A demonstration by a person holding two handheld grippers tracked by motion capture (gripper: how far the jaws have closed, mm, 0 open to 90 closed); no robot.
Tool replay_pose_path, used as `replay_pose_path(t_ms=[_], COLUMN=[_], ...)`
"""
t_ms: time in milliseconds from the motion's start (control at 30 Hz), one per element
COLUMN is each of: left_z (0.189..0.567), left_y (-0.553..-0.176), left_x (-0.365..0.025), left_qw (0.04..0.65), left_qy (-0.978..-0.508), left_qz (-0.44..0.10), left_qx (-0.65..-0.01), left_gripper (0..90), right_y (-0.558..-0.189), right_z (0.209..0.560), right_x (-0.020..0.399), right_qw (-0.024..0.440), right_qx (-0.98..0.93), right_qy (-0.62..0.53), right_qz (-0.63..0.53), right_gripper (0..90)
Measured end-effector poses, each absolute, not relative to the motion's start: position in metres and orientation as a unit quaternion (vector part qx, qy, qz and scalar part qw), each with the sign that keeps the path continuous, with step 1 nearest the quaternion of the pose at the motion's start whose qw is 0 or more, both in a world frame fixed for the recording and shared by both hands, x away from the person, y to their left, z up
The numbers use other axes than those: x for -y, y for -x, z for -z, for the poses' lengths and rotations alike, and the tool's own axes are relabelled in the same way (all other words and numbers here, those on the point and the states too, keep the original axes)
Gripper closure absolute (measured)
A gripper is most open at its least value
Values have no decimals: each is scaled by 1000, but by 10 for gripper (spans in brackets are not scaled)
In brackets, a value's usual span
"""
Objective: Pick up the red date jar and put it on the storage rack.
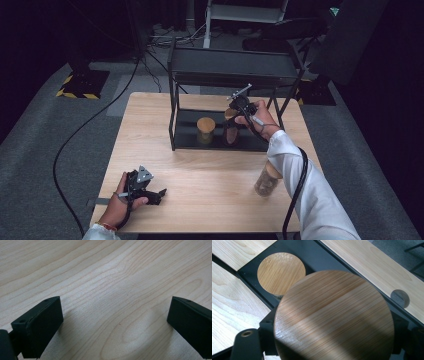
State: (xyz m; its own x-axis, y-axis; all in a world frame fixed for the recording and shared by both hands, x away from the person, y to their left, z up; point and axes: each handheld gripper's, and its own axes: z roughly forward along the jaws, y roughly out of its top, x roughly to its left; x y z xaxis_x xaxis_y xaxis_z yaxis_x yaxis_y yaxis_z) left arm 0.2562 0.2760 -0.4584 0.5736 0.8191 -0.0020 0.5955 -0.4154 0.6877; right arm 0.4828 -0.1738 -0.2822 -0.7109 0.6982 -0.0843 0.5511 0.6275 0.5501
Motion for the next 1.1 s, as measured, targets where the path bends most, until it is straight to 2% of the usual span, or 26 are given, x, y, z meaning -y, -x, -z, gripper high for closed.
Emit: replay_pose_path(t_ms=[1100], left_z=[458], left_y=[-256], left_x=[-276], left_qw=[329], left_qy=[-824], left_qz=[-170], left_qx=[-429], left_gripper=[0], right_y=[-495], right_z=[295], right_x=[183], right_qw=[134], right_qx=[-874], right_qy=[-390], right_qz=[-257], right_gripper=[206])
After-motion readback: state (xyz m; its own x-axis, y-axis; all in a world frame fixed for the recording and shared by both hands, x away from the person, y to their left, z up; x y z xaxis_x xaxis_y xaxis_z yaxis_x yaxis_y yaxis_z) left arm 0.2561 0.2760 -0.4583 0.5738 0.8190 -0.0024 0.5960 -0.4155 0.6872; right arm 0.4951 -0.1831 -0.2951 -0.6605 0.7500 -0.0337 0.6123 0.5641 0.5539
